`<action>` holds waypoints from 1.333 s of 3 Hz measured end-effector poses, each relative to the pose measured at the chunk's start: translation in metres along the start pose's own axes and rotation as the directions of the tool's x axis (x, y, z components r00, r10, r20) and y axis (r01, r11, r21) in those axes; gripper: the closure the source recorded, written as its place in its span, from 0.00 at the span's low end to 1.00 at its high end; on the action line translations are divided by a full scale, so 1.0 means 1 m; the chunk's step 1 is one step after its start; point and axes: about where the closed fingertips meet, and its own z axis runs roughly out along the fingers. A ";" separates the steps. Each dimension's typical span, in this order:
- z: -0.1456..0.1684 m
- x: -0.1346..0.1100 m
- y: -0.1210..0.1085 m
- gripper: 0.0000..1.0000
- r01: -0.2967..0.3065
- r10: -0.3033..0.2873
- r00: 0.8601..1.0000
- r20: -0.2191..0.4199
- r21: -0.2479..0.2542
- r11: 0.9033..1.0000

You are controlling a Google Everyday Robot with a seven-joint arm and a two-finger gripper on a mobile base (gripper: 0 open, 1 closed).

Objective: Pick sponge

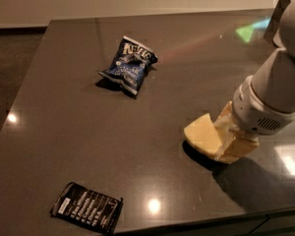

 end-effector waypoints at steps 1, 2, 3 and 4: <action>-0.038 -0.010 -0.021 1.00 0.034 -0.033 0.999 0.043 -0.022 0.999; -0.064 -0.017 -0.045 1.00 0.049 -0.044 0.995 0.092 -0.057 0.997; -0.090 -0.025 -0.064 1.00 0.064 -0.054 0.989 0.136 -0.066 0.996; -0.116 -0.041 -0.086 1.00 0.077 -0.071 0.980 0.188 -0.022 0.997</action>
Offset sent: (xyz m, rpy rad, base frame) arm 0.0677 -0.0185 0.1170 0.1629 0.0695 0.0987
